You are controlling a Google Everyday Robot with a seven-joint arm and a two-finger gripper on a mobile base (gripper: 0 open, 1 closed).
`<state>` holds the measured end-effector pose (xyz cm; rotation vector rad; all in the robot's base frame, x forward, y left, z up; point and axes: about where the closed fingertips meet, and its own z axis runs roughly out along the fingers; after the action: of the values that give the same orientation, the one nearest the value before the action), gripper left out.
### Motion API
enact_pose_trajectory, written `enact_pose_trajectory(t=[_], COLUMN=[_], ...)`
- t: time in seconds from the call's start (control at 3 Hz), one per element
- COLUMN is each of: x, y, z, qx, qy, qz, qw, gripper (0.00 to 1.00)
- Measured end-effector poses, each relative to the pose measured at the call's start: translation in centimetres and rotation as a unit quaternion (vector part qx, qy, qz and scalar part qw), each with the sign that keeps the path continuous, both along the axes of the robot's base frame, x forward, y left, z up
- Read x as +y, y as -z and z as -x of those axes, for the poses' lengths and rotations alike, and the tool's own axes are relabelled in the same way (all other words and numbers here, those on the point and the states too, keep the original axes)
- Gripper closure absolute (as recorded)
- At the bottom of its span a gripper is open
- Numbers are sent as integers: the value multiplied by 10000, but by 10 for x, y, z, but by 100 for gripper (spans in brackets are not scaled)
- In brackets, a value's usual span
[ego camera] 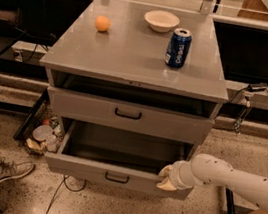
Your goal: Open middle drawer
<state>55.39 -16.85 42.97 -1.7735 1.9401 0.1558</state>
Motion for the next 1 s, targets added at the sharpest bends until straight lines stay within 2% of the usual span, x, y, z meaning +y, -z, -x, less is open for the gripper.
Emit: enact_pose_trajectory(t=[0.33, 0.67, 1.0], x=[-3, -13, -14], y=[0, -12, -11], z=[12, 33, 38], qx=[26, -53, -35], qy=[-27, 179, 207], qz=[35, 11, -5], qw=[10000, 9998, 9998], gripper=[100, 100, 100])
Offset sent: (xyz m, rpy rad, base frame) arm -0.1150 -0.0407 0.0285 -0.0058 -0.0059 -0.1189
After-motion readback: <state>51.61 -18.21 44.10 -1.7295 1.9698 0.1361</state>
